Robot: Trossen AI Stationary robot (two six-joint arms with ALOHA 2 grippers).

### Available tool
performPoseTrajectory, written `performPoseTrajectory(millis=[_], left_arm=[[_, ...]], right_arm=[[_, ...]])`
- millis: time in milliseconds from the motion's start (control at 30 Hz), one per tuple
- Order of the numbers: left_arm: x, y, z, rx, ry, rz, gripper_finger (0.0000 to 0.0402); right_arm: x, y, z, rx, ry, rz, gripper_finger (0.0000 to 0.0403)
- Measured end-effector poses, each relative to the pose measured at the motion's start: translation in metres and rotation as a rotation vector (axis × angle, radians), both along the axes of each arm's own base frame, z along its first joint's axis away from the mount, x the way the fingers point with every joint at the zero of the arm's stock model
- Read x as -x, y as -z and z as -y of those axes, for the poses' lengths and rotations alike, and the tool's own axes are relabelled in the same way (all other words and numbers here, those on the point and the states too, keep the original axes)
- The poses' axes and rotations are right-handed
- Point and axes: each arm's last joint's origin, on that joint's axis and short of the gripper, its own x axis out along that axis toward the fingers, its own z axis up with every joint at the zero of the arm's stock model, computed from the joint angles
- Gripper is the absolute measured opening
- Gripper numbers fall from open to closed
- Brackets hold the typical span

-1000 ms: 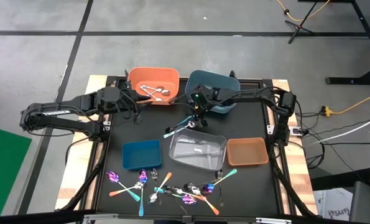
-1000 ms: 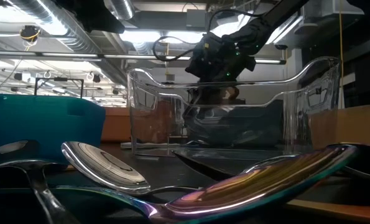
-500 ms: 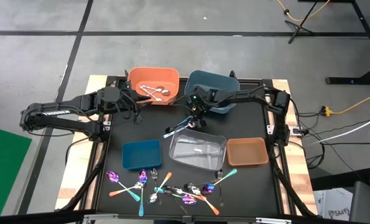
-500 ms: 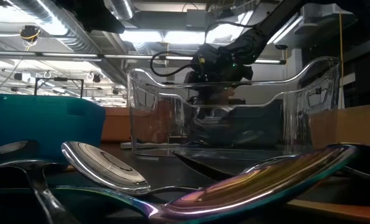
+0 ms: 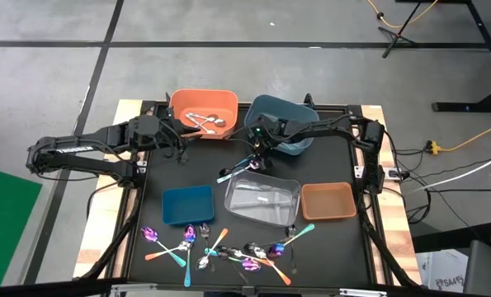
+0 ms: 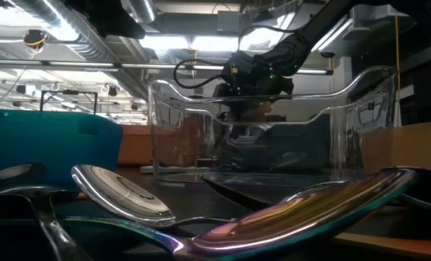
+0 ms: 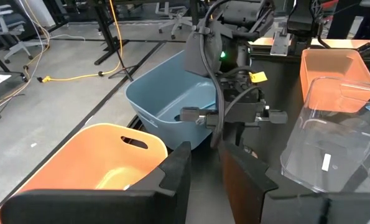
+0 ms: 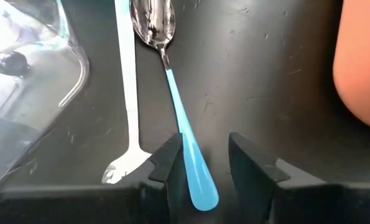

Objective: Sort silverware by color (type)
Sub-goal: Put the blue spoon into the light blue bin

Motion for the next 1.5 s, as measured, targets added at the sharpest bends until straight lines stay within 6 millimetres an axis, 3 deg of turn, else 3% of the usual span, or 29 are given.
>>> performPoseTrajectory(millis=[467,867,1100,1500], left_arm=[[0.0,0.0,0.0,0.039,-0.014,0.016,0.0082],[0.0,0.0,0.0,0.039,-0.013,0.015,0.0082],[0.0,0.0,0.0,0.04,-0.013,0.015,0.0082],[0.0,0.0,0.0,0.042,-0.014,0.016,0.0082]], right_arm=[[0.015,-0.001,0.003,0.114,0.03,-0.158,0.0117],[0.034,-0.001,0.017,0.064,0.065,-0.274,0.0117],[0.027,-0.015,0.01,0.029,0.008,-0.154,0.0117],[0.013,-0.021,0.002,0.05,-0.033,-0.025,0.0117]])
